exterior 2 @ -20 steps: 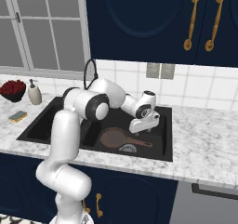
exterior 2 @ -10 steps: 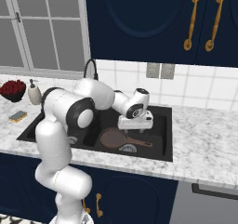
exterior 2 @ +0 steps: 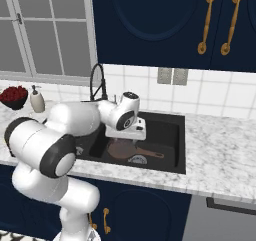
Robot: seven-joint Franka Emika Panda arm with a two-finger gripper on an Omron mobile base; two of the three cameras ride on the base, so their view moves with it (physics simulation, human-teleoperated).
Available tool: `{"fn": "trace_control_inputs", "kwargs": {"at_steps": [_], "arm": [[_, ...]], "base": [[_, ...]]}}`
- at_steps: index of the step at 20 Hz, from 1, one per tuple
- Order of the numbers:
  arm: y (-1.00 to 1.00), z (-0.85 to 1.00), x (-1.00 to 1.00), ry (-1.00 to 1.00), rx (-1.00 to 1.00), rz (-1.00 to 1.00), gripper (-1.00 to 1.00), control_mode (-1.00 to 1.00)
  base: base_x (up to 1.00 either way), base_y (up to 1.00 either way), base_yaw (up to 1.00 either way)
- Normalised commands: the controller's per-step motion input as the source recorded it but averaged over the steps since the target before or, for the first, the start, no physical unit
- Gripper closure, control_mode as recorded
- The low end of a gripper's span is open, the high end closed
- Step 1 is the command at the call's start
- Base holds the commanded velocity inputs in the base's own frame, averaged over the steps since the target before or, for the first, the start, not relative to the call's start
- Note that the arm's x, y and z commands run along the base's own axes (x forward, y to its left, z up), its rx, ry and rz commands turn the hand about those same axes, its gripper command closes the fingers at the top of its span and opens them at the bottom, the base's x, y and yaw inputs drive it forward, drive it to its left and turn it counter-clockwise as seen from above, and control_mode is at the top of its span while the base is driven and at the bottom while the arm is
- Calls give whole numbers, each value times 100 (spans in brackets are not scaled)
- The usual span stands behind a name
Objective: Pick the pan and sponge and place them into the sink. Then turn on the water.
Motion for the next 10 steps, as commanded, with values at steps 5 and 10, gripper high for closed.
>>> {"fn": "trace_control_inputs", "kwargs": {"at_steps": [5,10], "arm": [[76,44,-34,0,0,-8,-100,-100],[84,23,-19,0,0,-5,-100,-100]], "base": [[0,0,0],[0,0,0]]}}
